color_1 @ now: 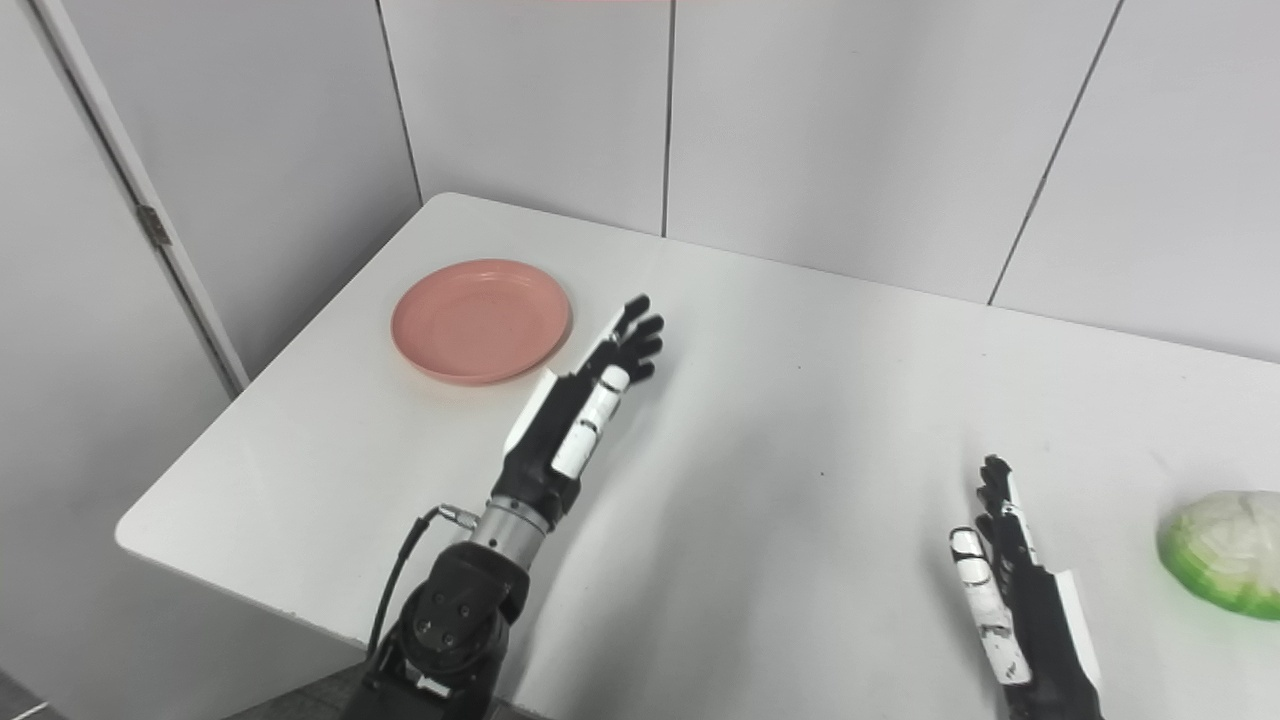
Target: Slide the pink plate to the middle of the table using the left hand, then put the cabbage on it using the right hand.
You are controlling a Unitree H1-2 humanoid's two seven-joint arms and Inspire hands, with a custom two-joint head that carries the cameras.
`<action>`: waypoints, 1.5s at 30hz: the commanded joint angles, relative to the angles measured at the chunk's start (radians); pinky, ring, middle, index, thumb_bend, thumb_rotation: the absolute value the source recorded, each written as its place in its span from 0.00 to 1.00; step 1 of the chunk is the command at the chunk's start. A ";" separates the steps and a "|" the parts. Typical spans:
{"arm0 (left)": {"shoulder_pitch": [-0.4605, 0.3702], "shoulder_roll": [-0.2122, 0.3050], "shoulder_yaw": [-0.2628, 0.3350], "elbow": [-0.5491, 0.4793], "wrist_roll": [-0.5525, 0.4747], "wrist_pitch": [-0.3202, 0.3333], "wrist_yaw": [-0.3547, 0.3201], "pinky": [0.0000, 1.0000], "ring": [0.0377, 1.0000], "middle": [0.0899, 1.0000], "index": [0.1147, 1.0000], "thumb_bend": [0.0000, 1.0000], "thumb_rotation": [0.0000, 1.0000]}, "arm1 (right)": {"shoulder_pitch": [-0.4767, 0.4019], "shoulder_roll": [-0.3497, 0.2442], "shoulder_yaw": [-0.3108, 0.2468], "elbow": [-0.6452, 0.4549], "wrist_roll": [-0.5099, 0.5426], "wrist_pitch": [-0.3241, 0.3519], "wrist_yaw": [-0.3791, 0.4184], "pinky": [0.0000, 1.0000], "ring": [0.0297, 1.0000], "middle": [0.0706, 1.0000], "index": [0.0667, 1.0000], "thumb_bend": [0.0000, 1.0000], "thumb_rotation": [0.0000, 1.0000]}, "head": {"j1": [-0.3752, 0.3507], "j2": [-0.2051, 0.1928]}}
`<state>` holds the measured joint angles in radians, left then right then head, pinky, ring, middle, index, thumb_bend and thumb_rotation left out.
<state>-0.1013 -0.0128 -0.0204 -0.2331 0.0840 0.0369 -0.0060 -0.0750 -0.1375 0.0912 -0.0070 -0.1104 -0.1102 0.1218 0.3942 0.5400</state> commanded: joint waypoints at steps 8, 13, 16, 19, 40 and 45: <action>-0.120 0.072 0.094 -0.077 -0.121 0.053 -0.016 0.95 0.92 0.93 0.93 0.51 1.00 | 0.005 0.011 0.004 0.028 -0.003 -0.028 -0.009 0.97 1.00 1.00 1.00 0.23 1.00 | -0.002 -0.003; -0.182 0.110 0.145 -0.074 -0.135 0.078 0.000 0.94 0.91 0.91 0.90 0.50 1.00 | 0.004 0.013 0.003 0.029 -0.004 -0.030 -0.009 0.98 1.00 1.00 1.00 0.23 1.00 | 0.001 -0.004; -0.236 0.146 0.187 -0.041 -0.154 0.087 0.009 0.90 0.90 0.91 0.90 0.47 1.00 | 0.005 0.014 0.003 0.029 -0.003 -0.034 -0.009 0.97 1.00 1.00 1.00 0.23 1.00 | 0.000 0.000; -0.273 0.171 0.223 -0.002 -0.168 0.095 0.016 0.90 0.90 0.90 0.89 0.47 1.00 | 0.005 0.015 0.003 0.027 -0.002 -0.033 -0.008 0.98 1.00 1.00 1.00 0.23 1.00 | 0.000 -0.001; -0.424 0.330 0.412 0.325 -0.315 0.058 0.036 0.89 0.89 0.89 0.88 0.42 1.00 | 0.007 0.017 0.004 0.025 -0.013 -0.025 -0.008 0.98 1.00 1.00 1.00 0.24 1.00 | -0.001 -0.001; -0.428 0.353 0.437 0.354 -0.340 0.052 0.030 0.91 0.90 0.89 0.87 0.42 1.00 | 0.007 0.019 0.003 0.028 -0.007 -0.027 -0.006 0.98 1.00 1.00 1.00 0.23 1.00 | -0.001 -0.002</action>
<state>-0.4695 0.3000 0.4090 0.1331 -0.2431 0.1301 0.0199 -0.0761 -0.1302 0.0909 -0.0064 -0.1295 -0.1101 0.1199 0.3942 0.5369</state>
